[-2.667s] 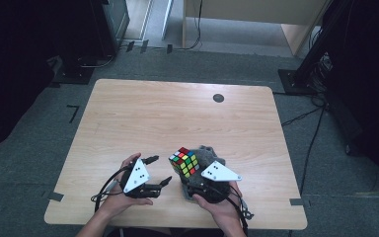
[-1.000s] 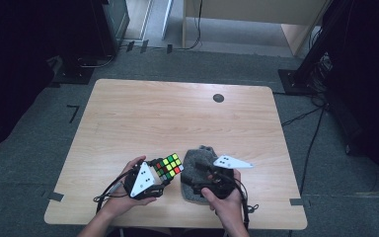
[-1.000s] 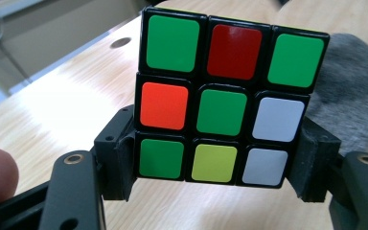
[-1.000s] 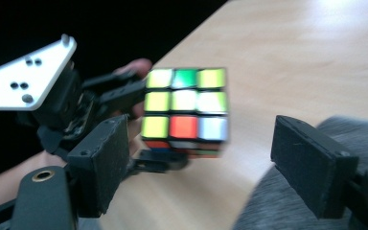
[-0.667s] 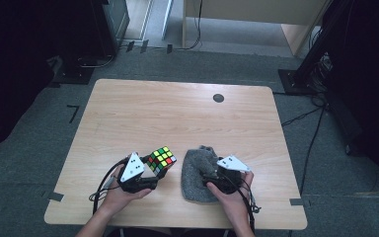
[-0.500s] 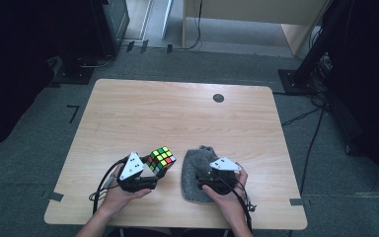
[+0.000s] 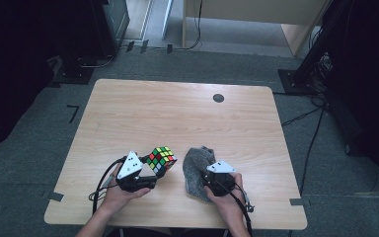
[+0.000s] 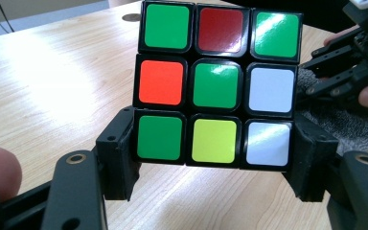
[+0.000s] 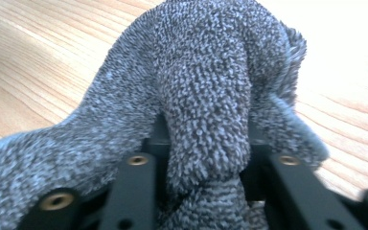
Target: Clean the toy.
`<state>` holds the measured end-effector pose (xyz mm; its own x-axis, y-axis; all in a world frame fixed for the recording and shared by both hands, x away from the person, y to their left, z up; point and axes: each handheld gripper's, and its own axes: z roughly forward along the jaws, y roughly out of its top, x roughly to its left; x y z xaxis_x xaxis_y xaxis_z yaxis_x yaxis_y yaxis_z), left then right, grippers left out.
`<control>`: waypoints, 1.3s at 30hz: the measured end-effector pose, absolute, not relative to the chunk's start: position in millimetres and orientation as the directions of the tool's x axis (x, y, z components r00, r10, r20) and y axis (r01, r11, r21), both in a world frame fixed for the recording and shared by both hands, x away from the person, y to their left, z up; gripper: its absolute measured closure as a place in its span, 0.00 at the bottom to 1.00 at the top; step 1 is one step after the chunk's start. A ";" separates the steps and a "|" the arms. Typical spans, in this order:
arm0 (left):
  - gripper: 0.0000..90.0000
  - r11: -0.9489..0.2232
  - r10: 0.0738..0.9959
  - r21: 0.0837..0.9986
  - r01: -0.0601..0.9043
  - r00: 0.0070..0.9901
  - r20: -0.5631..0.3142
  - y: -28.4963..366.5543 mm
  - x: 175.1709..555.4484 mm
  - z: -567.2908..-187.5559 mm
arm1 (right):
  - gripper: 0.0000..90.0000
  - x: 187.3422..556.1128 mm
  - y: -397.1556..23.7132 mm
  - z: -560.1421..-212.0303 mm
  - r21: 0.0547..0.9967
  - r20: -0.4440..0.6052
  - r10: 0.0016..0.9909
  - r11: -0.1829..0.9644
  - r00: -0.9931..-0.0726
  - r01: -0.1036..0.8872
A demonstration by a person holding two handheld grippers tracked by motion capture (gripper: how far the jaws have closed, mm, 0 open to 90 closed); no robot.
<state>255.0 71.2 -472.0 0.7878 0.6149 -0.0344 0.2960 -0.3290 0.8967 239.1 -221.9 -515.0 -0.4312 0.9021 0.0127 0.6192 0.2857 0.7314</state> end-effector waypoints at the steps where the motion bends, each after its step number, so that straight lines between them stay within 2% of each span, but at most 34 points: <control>1: 0.37 -0.329 0.614 0.897 0.295 0.789 -0.034 71.1 254.8 -472.0 | 0.81 238.7 -222.5 -514.2 0.731 0.016 0.901 0.285 -0.433 0.620; 7: 0.37 -0.338 0.604 0.896 0.286 0.797 -0.026 68.7 253.9 -473.4 | 0.83 228.8 -222.2 -491.7 0.812 0.068 0.876 0.229 -0.477 0.537; 10: 0.37 -0.355 0.586 0.893 0.277 0.810 -0.018 64.6 251.4 -475.3 | 0.83 219.1 -217.9 -471.6 0.871 0.125 0.827 0.174 -0.548 0.460; 16: 0.37 -0.371 0.515 0.898 0.238 0.857 -0.014 52.3 242.1 -475.3 | 0.83 201.6 -203.3 -441.1 0.926 0.218 0.709 0.066 -0.671 0.371; 19: 0.37 -0.376 0.478 0.903 0.208 0.878 -0.003 48.1 236.2 -473.2 | 0.83 200.0 -198.4 -438.0 0.919 0.266 0.678 0.036 -0.685 0.393; 25: 0.37 -0.349 0.462 0.916 0.198 0.887 -0.016 54.3 236.5 -467.4 | 0.83 205.7 -208.1 -443.5 0.896 0.348 0.662 -0.027 -0.664 0.443; 31: 0.37 -0.368 0.428 0.915 0.165 0.904 0.009 54.5 234.8 -468.1 | 0.82 209.3 -217.4 -443.4 0.888 0.359 0.690 -0.047 -0.628 0.457; 36: 0.37 -0.392 0.406 0.910 0.135 0.913 0.039 47.3 229.0 -469.2 | 0.82 204.3 -209.1 -436.8 0.901 0.343 0.660 -0.031 -0.668 0.433; 39: 0.37 -0.392 0.408 0.912 0.124 0.912 0.051 49.1 227.8 -466.4 | 0.81 206.7 -208.2 -442.8 0.893 0.357 0.669 -0.039 -0.652 0.449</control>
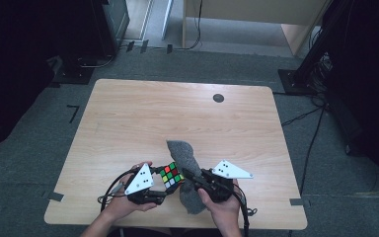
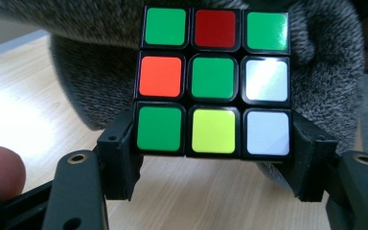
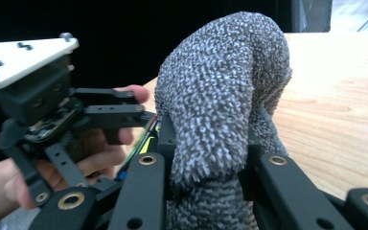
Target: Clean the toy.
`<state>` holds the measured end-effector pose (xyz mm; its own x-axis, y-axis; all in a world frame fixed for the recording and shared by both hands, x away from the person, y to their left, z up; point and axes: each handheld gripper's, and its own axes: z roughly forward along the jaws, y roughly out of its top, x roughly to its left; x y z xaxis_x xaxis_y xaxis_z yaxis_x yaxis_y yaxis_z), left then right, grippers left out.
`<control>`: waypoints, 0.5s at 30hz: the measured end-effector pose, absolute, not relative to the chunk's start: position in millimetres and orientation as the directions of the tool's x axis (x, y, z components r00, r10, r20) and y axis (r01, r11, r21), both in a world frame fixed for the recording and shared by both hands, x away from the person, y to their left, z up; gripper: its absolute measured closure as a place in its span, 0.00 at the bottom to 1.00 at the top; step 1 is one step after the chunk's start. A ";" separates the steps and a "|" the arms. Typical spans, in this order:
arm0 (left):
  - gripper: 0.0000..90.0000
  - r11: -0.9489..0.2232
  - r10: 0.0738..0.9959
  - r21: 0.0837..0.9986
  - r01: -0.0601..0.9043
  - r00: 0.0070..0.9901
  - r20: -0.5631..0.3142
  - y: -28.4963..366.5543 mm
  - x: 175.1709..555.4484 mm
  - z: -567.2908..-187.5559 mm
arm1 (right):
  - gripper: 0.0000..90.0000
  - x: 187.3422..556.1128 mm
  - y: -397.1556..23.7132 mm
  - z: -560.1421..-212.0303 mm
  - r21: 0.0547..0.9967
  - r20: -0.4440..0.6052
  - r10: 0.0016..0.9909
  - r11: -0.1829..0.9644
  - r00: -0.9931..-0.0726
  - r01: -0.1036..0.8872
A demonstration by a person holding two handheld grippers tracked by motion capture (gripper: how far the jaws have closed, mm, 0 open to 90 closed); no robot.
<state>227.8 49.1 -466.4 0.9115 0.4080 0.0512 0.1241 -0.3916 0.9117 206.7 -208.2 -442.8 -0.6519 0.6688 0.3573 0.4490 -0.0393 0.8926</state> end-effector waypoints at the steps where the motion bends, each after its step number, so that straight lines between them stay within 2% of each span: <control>1: 0.37 -0.377 0.407 0.917 0.129 0.912 0.040 50.8 228.3 -465.4 | 0.82 208.5 -209.8 -445.5 0.888 0.355 0.683 -0.032 -0.638 0.459; 3: 0.38 -0.348 0.405 0.927 0.137 0.914 0.017 53.9 230.0 -462.8 | 0.81 212.0 -211.3 -451.7 0.876 0.314 0.727 0.026 -0.610 0.481; 6: 0.38 -0.361 0.417 0.923 0.135 0.908 0.030 54.3 230.9 -463.1 | 0.81 212.7 -212.9 -455.4 0.868 0.330 0.729 0.016 -0.600 0.496; 10: 0.38 -0.399 0.423 0.907 0.134 0.905 0.052 51.3 230.8 -467.3 | 0.81 206.0 -212.7 -438.1 0.900 0.322 0.712 -0.025 -0.624 0.435; 15: 0.38 -0.415 0.412 0.902 0.117 0.908 0.072 45.8 227.1 -468.1 | 0.81 197.8 -199.5 -430.5 0.915 0.294 0.682 0.002 -0.670 0.403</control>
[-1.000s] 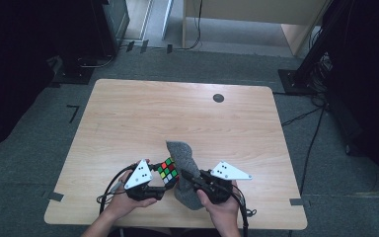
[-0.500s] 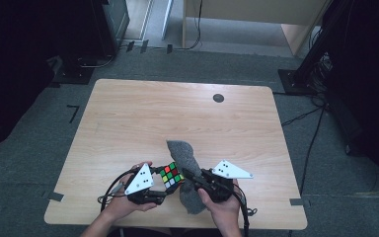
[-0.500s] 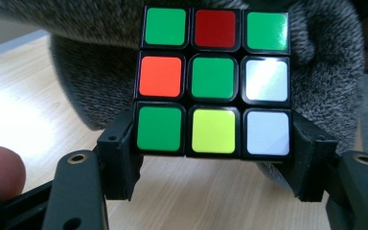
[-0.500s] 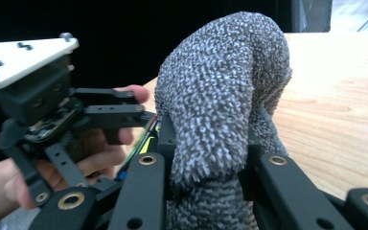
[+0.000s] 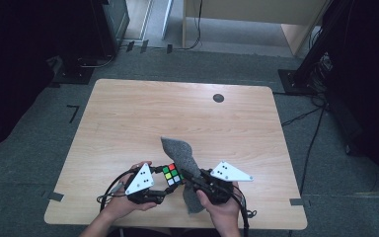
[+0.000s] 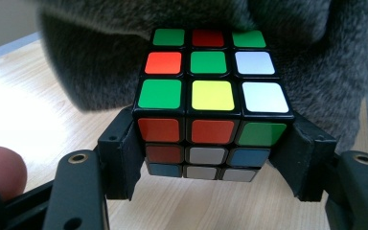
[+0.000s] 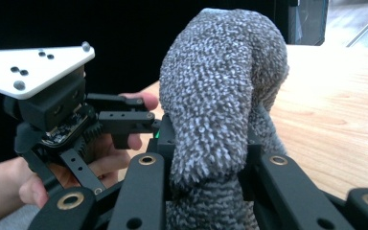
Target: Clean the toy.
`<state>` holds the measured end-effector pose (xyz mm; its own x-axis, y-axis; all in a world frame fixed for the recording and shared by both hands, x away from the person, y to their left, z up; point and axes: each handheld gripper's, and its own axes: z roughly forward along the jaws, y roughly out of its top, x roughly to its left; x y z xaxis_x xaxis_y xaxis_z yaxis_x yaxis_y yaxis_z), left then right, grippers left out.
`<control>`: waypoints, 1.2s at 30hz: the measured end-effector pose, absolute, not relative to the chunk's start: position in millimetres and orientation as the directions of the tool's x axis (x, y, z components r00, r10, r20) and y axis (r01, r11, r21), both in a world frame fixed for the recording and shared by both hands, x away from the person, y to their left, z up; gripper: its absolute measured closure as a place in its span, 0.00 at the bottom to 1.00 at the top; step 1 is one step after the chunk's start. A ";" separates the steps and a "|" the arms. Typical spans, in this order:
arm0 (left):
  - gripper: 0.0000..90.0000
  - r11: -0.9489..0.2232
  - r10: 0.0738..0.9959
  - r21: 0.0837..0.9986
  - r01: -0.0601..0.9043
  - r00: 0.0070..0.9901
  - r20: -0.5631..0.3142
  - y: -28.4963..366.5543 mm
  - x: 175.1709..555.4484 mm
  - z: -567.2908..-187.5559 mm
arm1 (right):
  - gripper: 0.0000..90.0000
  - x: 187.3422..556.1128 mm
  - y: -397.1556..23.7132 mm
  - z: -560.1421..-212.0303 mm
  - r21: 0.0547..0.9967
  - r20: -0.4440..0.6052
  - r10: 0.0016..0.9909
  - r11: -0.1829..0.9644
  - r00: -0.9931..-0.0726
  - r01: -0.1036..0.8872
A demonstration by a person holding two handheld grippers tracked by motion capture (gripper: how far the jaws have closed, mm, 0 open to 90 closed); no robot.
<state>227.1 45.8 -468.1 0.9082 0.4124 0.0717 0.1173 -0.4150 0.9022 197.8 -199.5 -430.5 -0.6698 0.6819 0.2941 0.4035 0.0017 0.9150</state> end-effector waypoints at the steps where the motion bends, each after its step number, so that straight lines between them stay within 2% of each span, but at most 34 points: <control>1: 0.38 -0.416 0.415 0.902 0.115 0.907 0.076 45.8 226.8 -468.0 | 0.81 198.8 -198.4 -433.2 0.914 0.293 0.687 0.003 -0.666 0.405; 7: 0.38 -0.422 0.434 0.898 0.122 0.897 0.082 48.2 229.9 -468.7 | 0.81 204.2 -205.5 -445.8 0.898 0.295 0.726 0.011 -0.621 0.440; 12: 0.38 -0.453 0.448 0.882 0.132 0.888 0.097 42.6 228.9 -471.2 | 0.80 192.1 -189.1 -431.8 0.926 0.254 0.674 0.039 -0.694 0.376; 16: 0.38 -0.480 0.460 0.870 0.113 0.877 0.140 38.5 224.8 -469.8 | 0.79 188.3 -165.7 -442.1 0.907 0.252 0.647 0.101 -0.719 0.408; 23: 0.38 -0.457 0.461 0.883 0.111 0.878 0.128 40.7 225.4 -468.0 | 0.80 200.6 -191.2 -444.0 0.892 0.269 0.742 0.049 -0.615 0.449; 30: 0.38 -0.459 0.472 0.881 0.113 0.872 0.134 39.7 225.5 -468.6 | 0.79 192.3 -174.0 -442.0 0.895 0.277 0.691 0.067 -0.668 0.440; 33: 0.38 -0.437 0.472 0.892 0.118 0.874 0.115 40.8 225.9 -466.7 | 0.80 195.6 -180.5 -440.1 0.895 0.285 0.704 0.047 -0.650 0.444; 36: 0.38 -0.436 0.472 0.892 0.123 0.874 0.111 42.3 227.3 -466.6 | 0.80 201.6 -194.6 -441.7 0.890 0.276 0.755 0.033 -0.595 0.456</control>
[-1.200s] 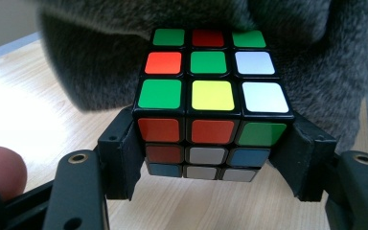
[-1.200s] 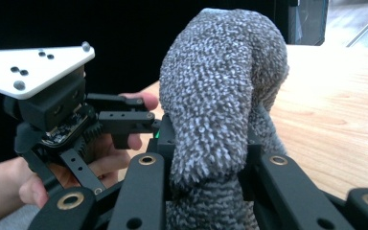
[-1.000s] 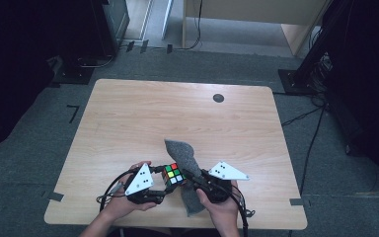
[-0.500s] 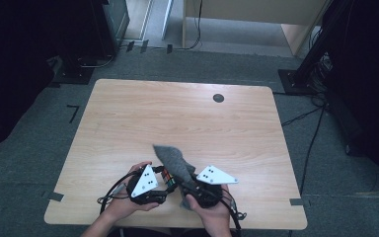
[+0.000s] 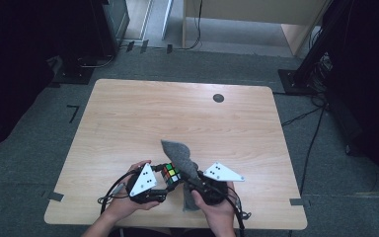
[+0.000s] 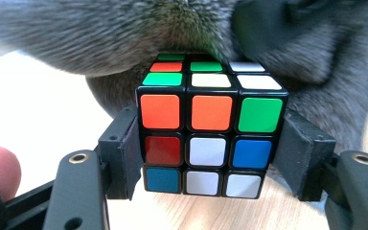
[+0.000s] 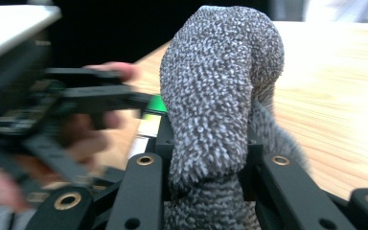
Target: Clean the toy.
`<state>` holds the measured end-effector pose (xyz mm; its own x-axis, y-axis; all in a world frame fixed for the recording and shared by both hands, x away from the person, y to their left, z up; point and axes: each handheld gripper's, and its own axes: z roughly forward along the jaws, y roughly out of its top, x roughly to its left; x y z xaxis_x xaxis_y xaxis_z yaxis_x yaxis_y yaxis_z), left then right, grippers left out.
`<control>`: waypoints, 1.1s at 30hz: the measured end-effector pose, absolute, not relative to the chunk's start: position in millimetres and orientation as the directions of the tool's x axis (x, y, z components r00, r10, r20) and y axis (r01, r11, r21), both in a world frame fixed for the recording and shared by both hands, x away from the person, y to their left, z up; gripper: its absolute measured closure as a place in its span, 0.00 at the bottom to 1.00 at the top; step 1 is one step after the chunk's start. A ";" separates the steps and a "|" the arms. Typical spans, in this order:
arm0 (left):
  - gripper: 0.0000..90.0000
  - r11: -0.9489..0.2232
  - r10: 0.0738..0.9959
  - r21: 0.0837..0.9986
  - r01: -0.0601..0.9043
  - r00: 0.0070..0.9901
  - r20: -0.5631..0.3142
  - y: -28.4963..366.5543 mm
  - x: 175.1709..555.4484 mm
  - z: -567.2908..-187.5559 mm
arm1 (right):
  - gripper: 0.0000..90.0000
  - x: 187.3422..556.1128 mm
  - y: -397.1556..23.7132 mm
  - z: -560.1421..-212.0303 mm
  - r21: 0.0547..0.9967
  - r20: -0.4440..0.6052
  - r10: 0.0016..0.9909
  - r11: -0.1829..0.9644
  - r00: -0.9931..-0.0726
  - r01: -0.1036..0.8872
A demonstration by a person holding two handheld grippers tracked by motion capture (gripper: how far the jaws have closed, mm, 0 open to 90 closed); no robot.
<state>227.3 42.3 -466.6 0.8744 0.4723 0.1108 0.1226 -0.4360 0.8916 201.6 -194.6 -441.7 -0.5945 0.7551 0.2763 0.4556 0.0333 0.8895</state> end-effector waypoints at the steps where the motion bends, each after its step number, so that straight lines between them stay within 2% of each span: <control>1: 0.38 -0.435 0.474 0.892 0.126 0.874 0.108 42.5 227.7 -466.6 | 0.80 202.5 -198.2 -442.7 0.883 0.285 0.764 0.026 -0.579 0.468; 8: 0.38 -0.444 0.474 0.887 0.127 0.874 0.112 41.7 227.2 -466.9 | 0.80 193.0 -177.0 -440.1 0.897 0.268 0.712 0.062 -0.649 0.437; 15: 0.38 -0.429 0.475 0.893 0.136 0.875 0.094 42.1 228.1 -466.4 | 0.80 199.7 -194.0 -442.8 0.884 0.287 0.755 0.029 -0.589 0.467; 21: 0.38 -0.449 0.475 0.883 0.138 0.873 0.106 39.4 227.4 -469.4 | 0.80 189.3 -169.9 -440.3 0.899 0.256 0.705 0.080 -0.662 0.432; 24: 0.38 -0.442 0.473 0.887 0.134 0.875 0.104 40.3 227.6 -468.2 | 0.80 191.9 -172.8 -440.7 0.894 0.274 0.702 0.065 -0.657 0.442; 28: 0.38 -0.435 0.477 0.890 0.136 0.874 0.100 41.0 227.7 -467.7 | 0.80 198.0 -188.2 -443.5 0.881 0.296 0.745 0.028 -0.597 0.472; 33: 0.38 -0.436 0.478 0.891 0.130 0.872 0.107 39.6 226.7 -467.9 | 0.80 190.0 -174.0 -440.8 0.895 0.280 0.706 0.054 -0.650 0.443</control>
<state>226.7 39.6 -467.9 0.8717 0.4781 0.1070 0.1298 -0.4360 0.8905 190.0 -174.0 -440.8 -0.6504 0.7063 0.2795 0.4430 0.0537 0.8949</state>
